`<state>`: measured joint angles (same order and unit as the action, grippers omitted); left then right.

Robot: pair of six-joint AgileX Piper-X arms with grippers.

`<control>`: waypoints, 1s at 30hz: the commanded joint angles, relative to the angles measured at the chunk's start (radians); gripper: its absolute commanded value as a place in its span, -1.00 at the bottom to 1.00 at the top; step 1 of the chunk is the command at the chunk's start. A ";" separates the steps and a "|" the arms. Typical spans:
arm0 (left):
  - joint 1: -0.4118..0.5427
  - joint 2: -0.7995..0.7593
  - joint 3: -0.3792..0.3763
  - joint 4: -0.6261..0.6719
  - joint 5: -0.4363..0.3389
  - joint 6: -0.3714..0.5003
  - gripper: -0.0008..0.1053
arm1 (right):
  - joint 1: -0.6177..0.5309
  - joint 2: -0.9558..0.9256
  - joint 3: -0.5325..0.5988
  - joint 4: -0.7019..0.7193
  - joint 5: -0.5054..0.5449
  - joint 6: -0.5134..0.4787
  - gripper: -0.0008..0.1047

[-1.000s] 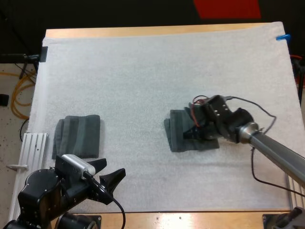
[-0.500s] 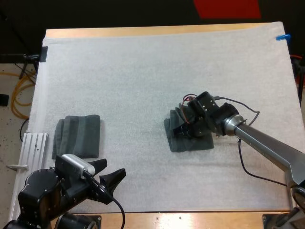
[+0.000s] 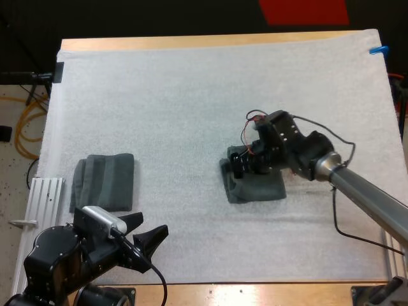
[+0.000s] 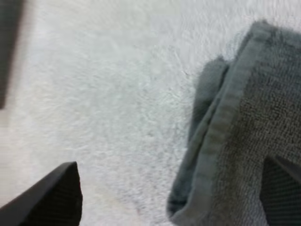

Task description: Pick towel from pile fold and stack

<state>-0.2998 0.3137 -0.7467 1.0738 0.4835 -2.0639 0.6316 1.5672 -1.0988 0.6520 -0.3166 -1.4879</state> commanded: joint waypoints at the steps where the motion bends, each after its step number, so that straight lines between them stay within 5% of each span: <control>1: 0.001 -0.002 -0.006 -0.003 0.006 -0.003 0.24 | 0.000 -0.017 -0.007 0.025 -0.010 -0.014 0.44; 15: 0.001 -0.002 -0.006 -0.003 0.006 -0.003 0.24 | 0.013 0.117 0.057 -0.072 -0.306 0.088 0.44; 25: 0.001 -0.002 -0.006 -0.003 0.006 -0.003 0.24 | 0.060 0.153 0.057 -0.084 -0.326 0.106 0.44; 30: 0.001 -0.002 -0.006 -0.012 -0.033 -0.003 0.24 | 0.058 0.014 0.057 -0.005 -0.184 0.039 0.44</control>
<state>-0.2998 0.3137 -0.7467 1.0716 0.4624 -2.0639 0.6904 1.6155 -1.0365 0.6292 -0.5207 -1.4279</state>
